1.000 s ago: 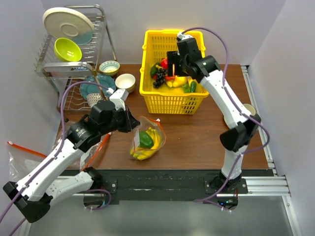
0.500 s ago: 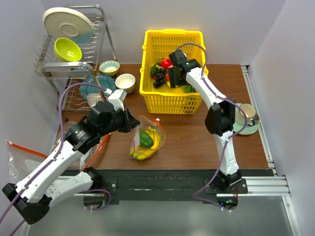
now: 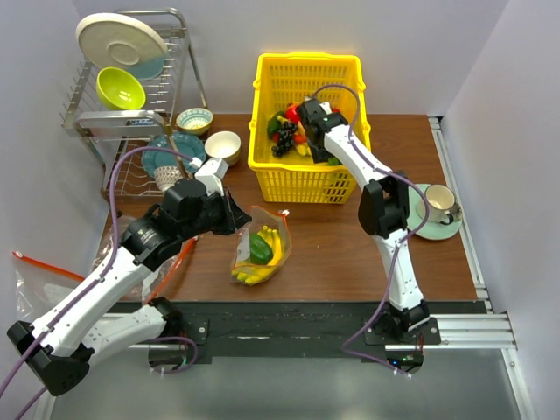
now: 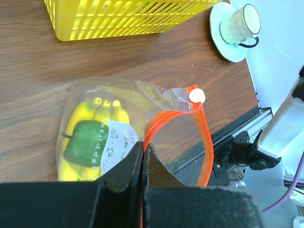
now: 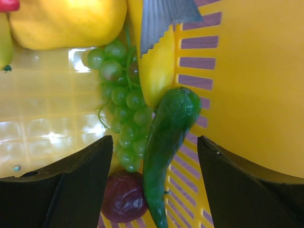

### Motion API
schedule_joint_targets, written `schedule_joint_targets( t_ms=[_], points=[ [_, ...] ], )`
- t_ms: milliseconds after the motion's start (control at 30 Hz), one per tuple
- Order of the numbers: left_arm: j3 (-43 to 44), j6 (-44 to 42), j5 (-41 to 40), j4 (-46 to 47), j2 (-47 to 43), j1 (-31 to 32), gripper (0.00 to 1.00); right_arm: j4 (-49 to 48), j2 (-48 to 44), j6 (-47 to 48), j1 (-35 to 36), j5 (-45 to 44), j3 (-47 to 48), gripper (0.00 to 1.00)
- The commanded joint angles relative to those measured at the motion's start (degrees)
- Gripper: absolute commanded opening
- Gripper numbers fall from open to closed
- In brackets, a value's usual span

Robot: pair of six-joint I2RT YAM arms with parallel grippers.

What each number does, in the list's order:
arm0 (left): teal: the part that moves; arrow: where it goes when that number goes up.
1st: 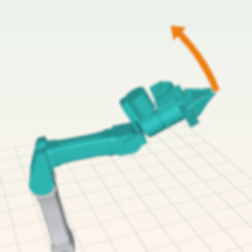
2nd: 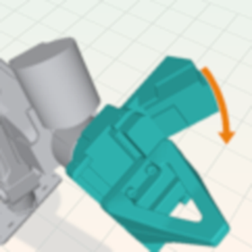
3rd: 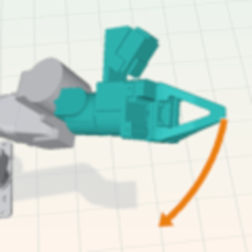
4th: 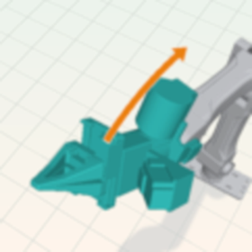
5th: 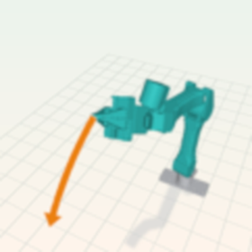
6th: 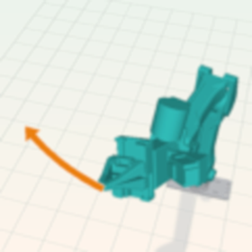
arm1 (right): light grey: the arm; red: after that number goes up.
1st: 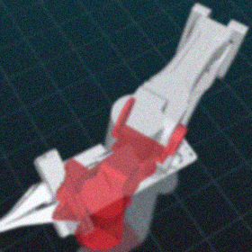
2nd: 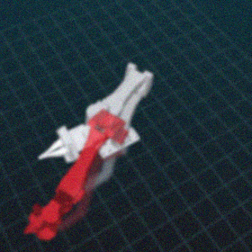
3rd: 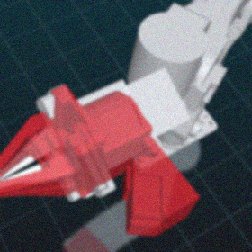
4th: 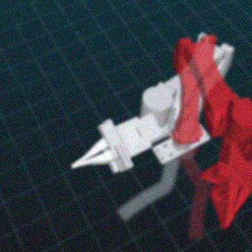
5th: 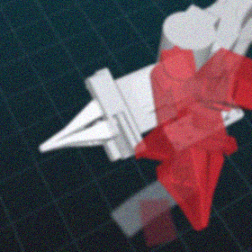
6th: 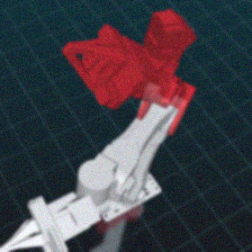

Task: Place the food in the zip-top bag and seal the zipper
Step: Pick up the fake vegetable from the bin.

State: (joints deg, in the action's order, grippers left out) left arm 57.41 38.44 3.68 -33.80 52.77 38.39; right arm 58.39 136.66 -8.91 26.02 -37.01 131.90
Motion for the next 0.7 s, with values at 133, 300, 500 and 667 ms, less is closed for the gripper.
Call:
schedule_joint_targets(
  t_ms=[133,300,500,667],
  points=[
    [0.4,-0.6,1.2,2.2,-0.4,0.3,0.0,-1.3,3.9,1.4,0.1,-6.9,0.6,0.67],
    [1.0,-0.6,1.9,2.5,0.0,0.3,0.0,-1.8,5.2,0.6,0.0,-9.1,0.4,0.47],
    [1.2,-0.8,1.1,1.9,-0.3,0.3,0.0,-4.8,0.4,0.3,0.3,-4.1,-1.6,0.11],
    [1.1,-0.6,1.1,1.9,-0.3,0.2,0.0,-6.6,-7.4,0.4,0.3,6.4,-2.9,0.1]
  ],
)
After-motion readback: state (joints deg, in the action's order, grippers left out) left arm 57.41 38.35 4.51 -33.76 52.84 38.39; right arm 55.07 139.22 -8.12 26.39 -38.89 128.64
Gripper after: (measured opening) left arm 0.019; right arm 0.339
